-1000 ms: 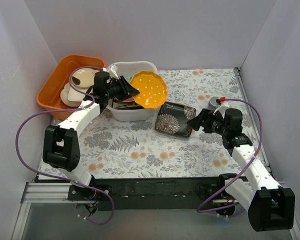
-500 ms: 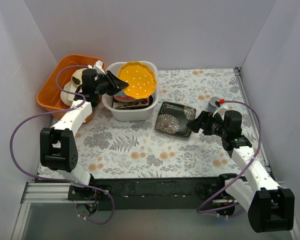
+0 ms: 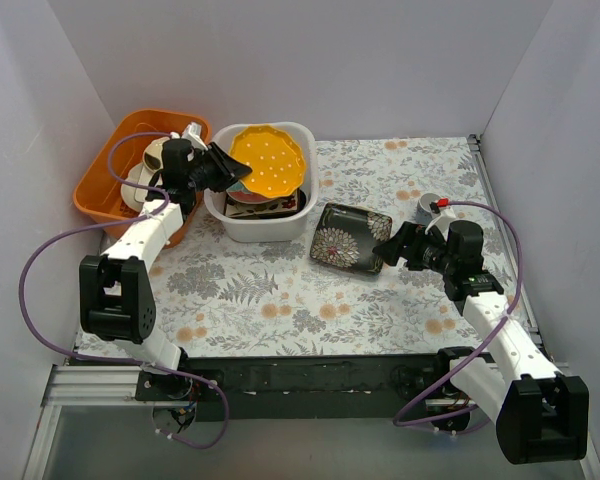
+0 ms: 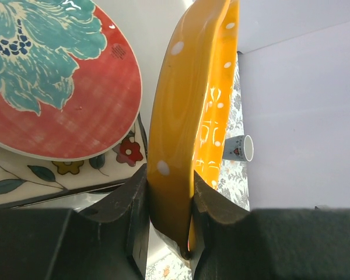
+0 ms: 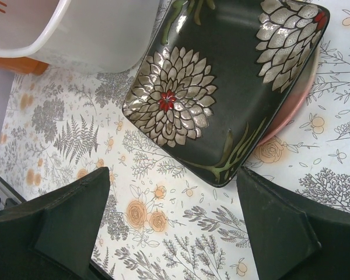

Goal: Place the plates into the plastic bin on the countertop
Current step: Place the plate in the plastic bin.

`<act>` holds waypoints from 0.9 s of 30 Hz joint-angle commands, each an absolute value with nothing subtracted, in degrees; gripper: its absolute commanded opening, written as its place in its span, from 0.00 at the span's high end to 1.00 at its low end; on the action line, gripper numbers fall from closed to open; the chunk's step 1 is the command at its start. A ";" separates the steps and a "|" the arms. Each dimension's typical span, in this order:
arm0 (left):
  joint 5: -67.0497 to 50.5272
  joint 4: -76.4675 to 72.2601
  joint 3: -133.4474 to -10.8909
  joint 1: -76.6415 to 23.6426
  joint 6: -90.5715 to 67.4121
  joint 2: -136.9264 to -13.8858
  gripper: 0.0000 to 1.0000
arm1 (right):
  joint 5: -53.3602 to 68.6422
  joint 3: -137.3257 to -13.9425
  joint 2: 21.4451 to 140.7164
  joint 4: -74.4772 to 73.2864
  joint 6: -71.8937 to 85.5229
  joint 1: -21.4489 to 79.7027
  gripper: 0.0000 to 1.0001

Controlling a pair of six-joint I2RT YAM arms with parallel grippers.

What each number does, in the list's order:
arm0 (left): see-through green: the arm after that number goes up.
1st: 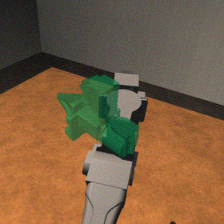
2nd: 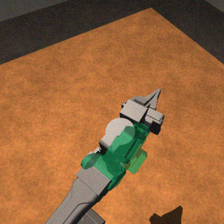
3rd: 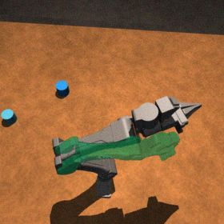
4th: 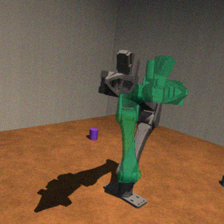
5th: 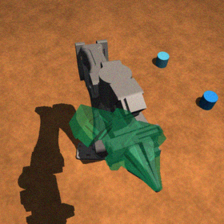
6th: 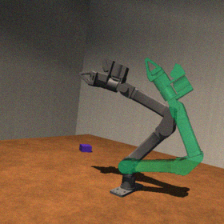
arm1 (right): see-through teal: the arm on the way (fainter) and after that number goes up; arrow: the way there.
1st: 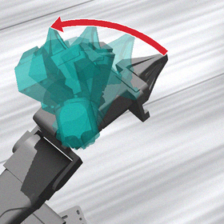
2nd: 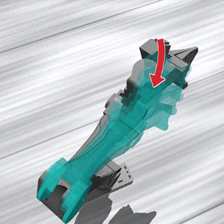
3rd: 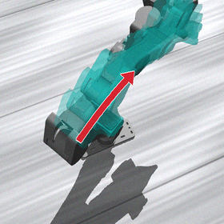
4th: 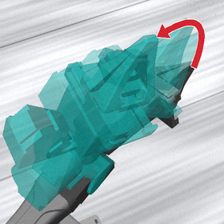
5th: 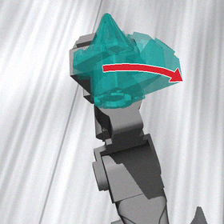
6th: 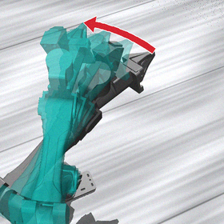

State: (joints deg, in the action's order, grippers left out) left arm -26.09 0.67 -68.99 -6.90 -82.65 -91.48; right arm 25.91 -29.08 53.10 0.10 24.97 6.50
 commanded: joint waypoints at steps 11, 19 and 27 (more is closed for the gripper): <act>-28.65 -1.50 -74.18 -6.77 -80.86 -98.87 1.00 | 25.84 -29.62 54.23 2.55 23.64 6.68 0.04; -30.50 1.93 -77.78 -6.77 -78.40 -103.88 1.00 | 25.93 -29.71 54.93 2.73 23.29 6.68 0.04; -29.97 6.50 -81.12 -7.03 -75.68 -107.14 0.90 | 26.02 -29.44 55.46 2.73 23.12 6.68 0.04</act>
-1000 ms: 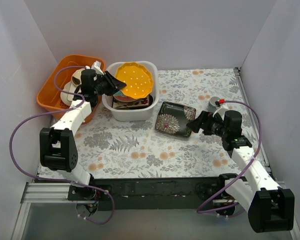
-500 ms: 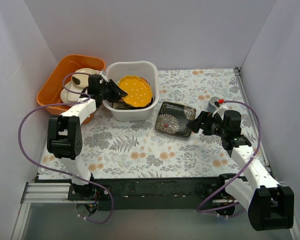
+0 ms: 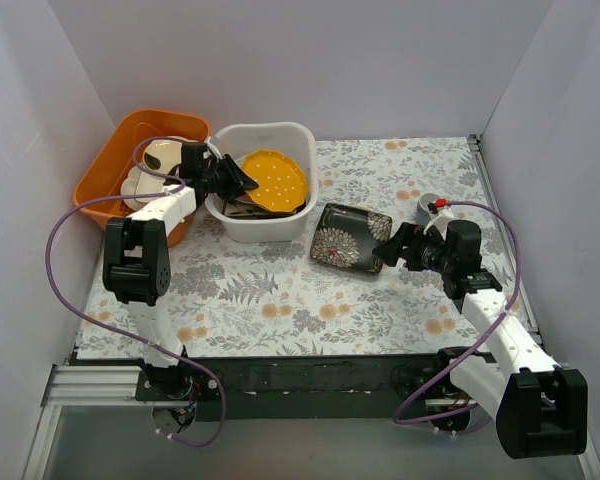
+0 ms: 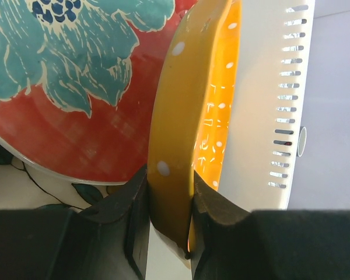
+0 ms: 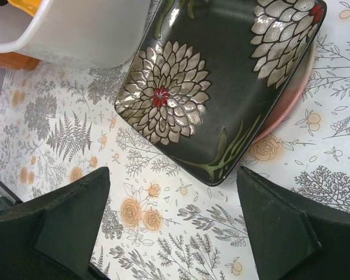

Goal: Place the plates into the plastic bin on the countertop
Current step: Place the plate in the plastic bin.

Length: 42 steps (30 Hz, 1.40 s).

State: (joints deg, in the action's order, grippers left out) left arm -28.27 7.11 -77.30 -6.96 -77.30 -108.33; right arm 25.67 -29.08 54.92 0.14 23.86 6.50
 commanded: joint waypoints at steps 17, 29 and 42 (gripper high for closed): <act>-16.54 18.62 -87.44 -8.96 -69.88 -109.07 0.30 | 25.84 -28.92 55.02 2.46 22.85 6.68 0.05; 6.05 29.53 -94.65 -15.20 -62.50 -112.94 0.02 | 25.84 -27.77 56.25 3.78 23.73 6.59 0.05; 16.97 26.12 -91.94 -22.85 -59.94 -103.99 0.02 | 22.85 -25.05 60.02 6.59 24.34 6.59 0.07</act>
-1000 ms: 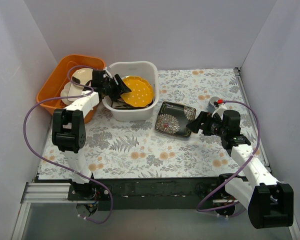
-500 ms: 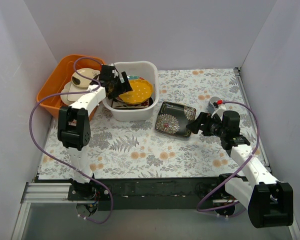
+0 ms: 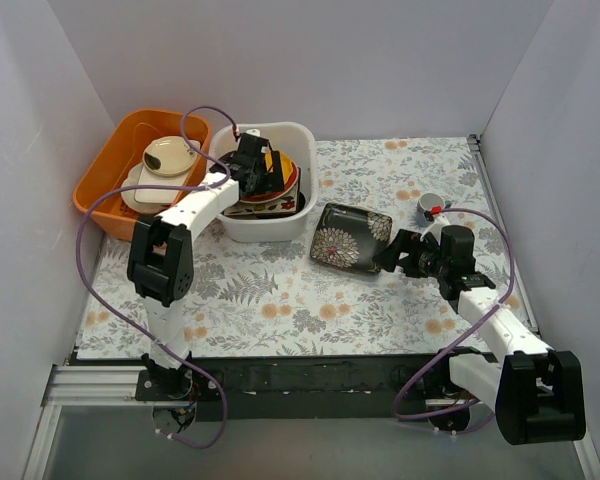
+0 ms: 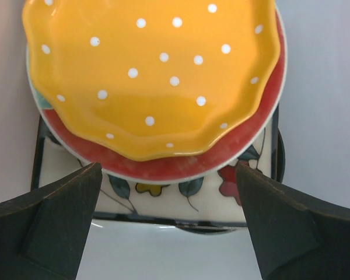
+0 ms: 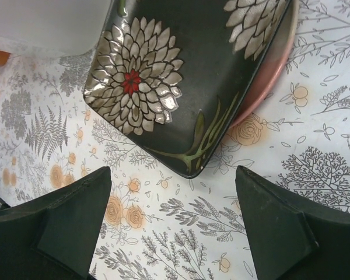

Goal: Place the plates into the plastic bin on the countertop
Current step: Place the plate in the plastic bin.

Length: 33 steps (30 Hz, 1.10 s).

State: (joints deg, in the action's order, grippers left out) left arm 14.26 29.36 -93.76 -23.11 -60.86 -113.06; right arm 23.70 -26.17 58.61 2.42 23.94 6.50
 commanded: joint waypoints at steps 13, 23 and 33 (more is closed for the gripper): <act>11.34 18.37 -82.45 -24.61 -58.45 -91.06 0.02 | 23.65 -26.36 66.52 13.10 26.72 6.68 0.25; 4.14 10.74 -73.92 -25.75 -58.89 -83.33 0.02 | 22.77 -30.32 73.82 14.33 26.02 6.59 0.33; 1.15 9.58 -70.23 -26.37 -59.50 -82.09 0.02 | 21.01 -33.05 78.66 15.55 25.93 6.42 0.43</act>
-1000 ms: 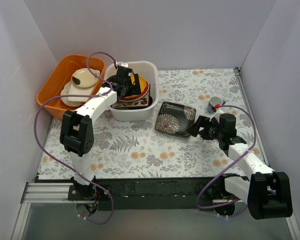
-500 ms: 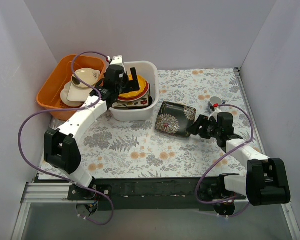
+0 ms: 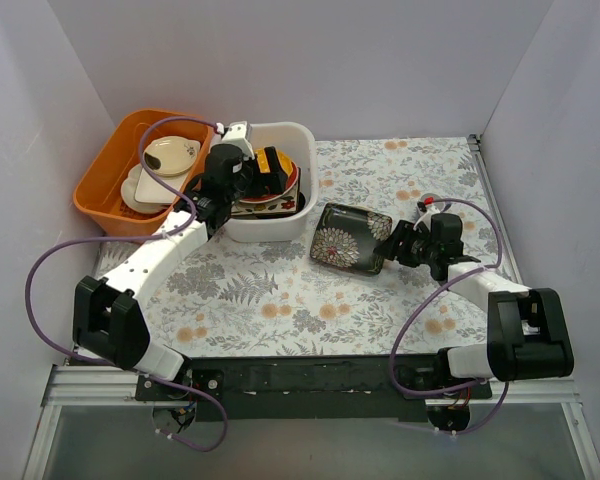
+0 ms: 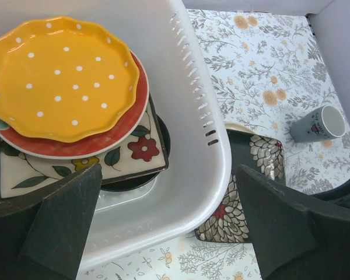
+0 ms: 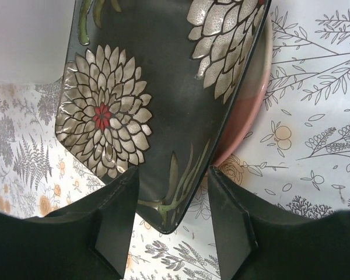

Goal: Place the plates into the plastic bin on the countertop
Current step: Place the plate in the plastic bin, then pick up the plate at the center of the board.

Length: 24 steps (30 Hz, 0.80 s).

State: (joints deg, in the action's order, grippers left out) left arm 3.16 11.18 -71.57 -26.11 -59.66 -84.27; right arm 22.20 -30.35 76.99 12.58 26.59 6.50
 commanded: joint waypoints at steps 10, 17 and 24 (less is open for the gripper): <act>-4.13 7.30 -68.20 -26.37 -59.76 -81.91 0.02 | 20.65 -32.87 82.18 20.02 27.07 6.15 0.48; -4.39 6.86 -67.15 -26.37 -59.85 -82.18 0.02 | 22.67 -32.52 85.86 24.61 29.79 6.15 0.49; -5.71 5.63 -64.95 -26.37 -60.91 -81.30 0.02 | 22.41 -33.84 92.45 26.36 31.20 6.15 0.51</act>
